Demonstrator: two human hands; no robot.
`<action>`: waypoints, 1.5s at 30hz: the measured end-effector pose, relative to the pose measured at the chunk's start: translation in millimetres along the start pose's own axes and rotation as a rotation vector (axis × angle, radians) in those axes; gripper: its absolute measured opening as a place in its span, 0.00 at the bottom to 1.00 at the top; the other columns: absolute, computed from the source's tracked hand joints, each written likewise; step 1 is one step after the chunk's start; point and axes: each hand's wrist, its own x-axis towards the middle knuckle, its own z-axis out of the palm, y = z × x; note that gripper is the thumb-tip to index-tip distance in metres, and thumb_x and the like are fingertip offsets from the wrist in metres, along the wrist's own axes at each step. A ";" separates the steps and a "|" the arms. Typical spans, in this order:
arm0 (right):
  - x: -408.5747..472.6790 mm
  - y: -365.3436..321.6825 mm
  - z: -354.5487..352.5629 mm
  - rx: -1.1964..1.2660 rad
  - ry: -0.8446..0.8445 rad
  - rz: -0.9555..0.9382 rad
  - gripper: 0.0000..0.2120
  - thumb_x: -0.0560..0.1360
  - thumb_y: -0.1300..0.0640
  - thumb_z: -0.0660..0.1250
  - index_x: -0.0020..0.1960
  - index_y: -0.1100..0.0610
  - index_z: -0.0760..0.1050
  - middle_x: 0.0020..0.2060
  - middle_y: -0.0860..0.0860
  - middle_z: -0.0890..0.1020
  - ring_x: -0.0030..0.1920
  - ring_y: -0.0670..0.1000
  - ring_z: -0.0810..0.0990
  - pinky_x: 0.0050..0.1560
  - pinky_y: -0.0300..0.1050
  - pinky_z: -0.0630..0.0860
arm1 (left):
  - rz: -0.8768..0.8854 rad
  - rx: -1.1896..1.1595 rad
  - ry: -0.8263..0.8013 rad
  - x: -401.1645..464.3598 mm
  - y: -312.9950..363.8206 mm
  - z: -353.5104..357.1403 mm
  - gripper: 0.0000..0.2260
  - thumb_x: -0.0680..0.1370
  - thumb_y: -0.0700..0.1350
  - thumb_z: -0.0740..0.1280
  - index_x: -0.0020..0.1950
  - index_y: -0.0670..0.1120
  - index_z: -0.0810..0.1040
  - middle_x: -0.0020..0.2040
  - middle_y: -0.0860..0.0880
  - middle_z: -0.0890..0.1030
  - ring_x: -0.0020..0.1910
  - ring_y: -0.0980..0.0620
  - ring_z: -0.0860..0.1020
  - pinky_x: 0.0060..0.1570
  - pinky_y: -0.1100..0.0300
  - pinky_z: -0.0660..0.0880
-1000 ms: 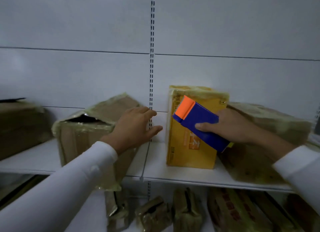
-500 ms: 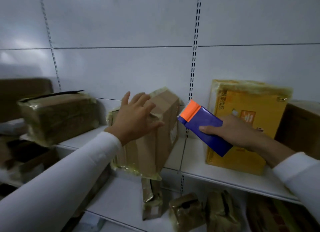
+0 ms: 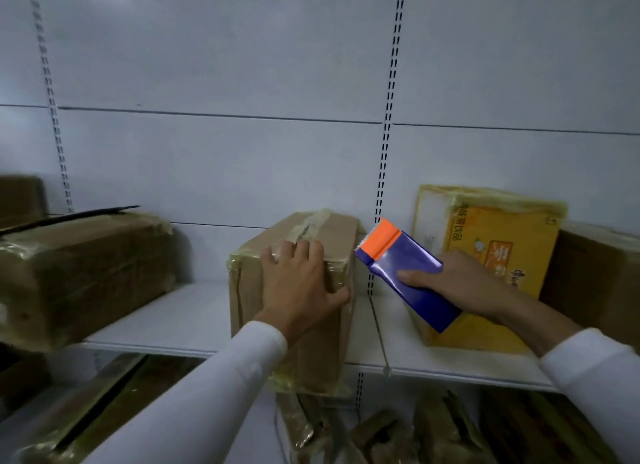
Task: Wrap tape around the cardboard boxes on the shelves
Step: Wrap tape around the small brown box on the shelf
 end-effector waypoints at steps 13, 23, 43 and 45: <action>-12.8 -24.5 10.3 0.108 -0.224 -0.039 0.13 0.71 0.45 0.70 0.40 0.55 0.76 0.30 0.46 0.83 0.30 0.44 0.81 0.32 0.33 0.72 | 0.309 -0.317 -0.175 2.9 -177.7 -7.2 0.34 0.68 0.66 0.60 0.71 0.52 0.65 0.70 0.49 0.68 0.67 0.51 0.67 0.65 0.56 0.67; 12.3 -2.4 18.2 0.178 -0.269 -0.121 0.19 0.66 0.40 0.71 0.41 0.56 0.77 0.34 0.51 0.84 0.34 0.49 0.82 0.34 0.37 0.73 | 0.095 -0.140 -0.190 29.7 -168.2 -0.1 0.23 0.74 0.59 0.68 0.64 0.50 0.70 0.61 0.49 0.76 0.53 0.52 0.75 0.51 0.59 0.72; 38.4 -16.7 69.1 0.218 -0.325 -0.068 0.18 0.68 0.41 0.74 0.38 0.55 0.77 0.32 0.50 0.84 0.33 0.48 0.82 0.33 0.36 0.72 | -0.018 -0.254 -0.207 41.3 -231.5 30.8 0.32 0.76 0.51 0.69 0.76 0.46 0.60 0.76 0.46 0.61 0.70 0.43 0.67 0.70 0.51 0.63; 41.0 -24.4 75.9 0.211 -0.331 -0.078 0.14 0.70 0.43 0.73 0.37 0.53 0.77 0.31 0.48 0.83 0.32 0.46 0.81 0.33 0.35 0.72 | -0.006 -0.226 -0.158 40.0 -232.8 33.0 0.33 0.76 0.52 0.69 0.76 0.45 0.59 0.76 0.46 0.61 0.71 0.43 0.65 0.70 0.50 0.63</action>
